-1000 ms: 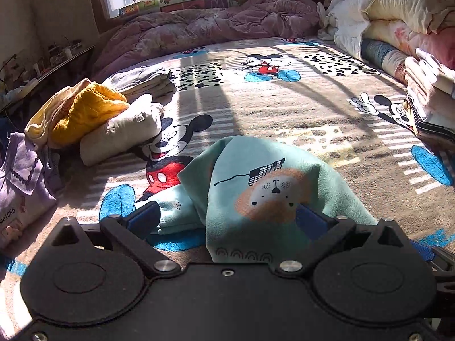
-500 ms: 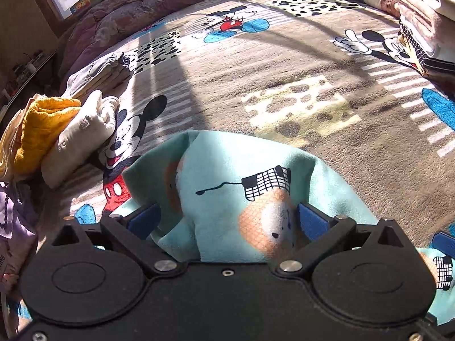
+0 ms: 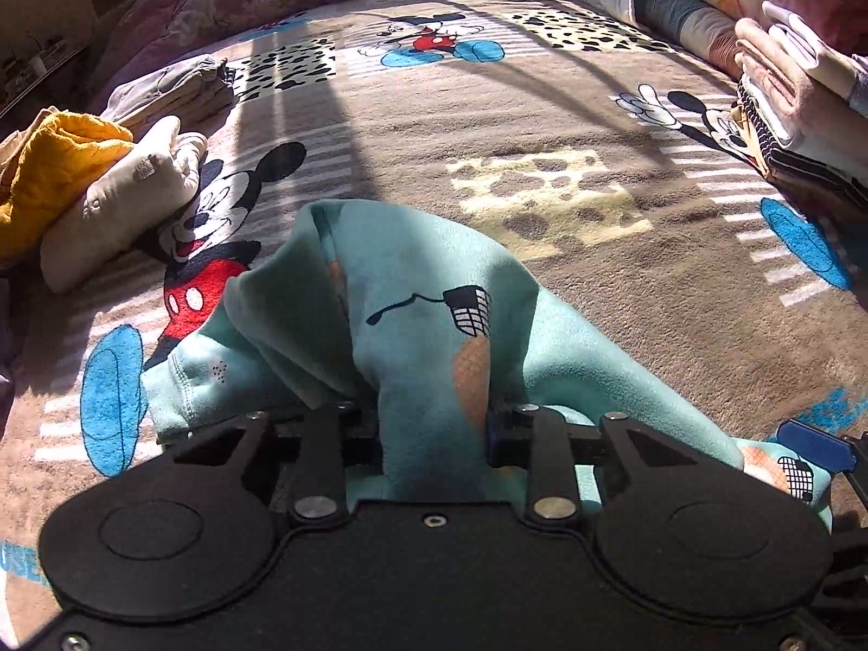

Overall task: Fold clothes
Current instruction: 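Grasp the sleeper fabric with the left tool while the right tool grasps another part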

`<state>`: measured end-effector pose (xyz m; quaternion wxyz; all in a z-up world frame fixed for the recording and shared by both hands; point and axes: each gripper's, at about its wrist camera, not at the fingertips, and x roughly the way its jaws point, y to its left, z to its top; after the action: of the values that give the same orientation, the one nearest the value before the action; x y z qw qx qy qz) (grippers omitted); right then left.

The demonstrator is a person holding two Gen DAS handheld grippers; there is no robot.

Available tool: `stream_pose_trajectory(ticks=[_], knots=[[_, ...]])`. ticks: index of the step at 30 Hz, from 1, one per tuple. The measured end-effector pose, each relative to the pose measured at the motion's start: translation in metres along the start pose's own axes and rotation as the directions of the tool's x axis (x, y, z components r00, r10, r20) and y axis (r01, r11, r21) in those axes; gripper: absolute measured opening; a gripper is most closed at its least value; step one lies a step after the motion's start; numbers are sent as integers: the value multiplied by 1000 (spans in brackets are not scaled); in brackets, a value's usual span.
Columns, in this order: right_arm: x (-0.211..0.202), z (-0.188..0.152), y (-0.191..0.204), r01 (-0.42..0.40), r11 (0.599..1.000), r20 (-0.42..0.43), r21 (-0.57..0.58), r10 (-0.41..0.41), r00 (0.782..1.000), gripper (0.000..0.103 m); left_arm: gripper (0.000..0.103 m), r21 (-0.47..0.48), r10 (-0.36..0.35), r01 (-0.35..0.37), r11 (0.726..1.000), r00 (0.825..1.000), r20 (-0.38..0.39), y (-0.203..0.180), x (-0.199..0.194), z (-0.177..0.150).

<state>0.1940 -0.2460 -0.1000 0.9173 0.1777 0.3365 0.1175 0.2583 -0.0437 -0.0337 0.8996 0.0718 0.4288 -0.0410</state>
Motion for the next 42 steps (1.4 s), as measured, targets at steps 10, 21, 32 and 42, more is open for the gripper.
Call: stream_pose_trajectory(ticks=[10, 21, 32, 42], knots=[[-8, -3, 7, 8, 999, -1, -36, -8, 1000, 102, 27, 11, 8, -9, 1000, 992, 125, 10, -61, -61], [-26, -17, 30, -15, 992, 2, -122, 15, 1000, 102, 25, 22, 23, -27, 999, 986, 166, 3, -96, -139], [-77, -37, 11, -304, 953, 21, 4, 303, 953, 102, 24, 72, -20, 10, 997, 991, 132, -2, -121, -213], [-84, -61, 15, -352, 933, -66, 71, 357, 932, 102, 66, -38, -240, 246, 968, 963, 122, 61, -170, -229]])
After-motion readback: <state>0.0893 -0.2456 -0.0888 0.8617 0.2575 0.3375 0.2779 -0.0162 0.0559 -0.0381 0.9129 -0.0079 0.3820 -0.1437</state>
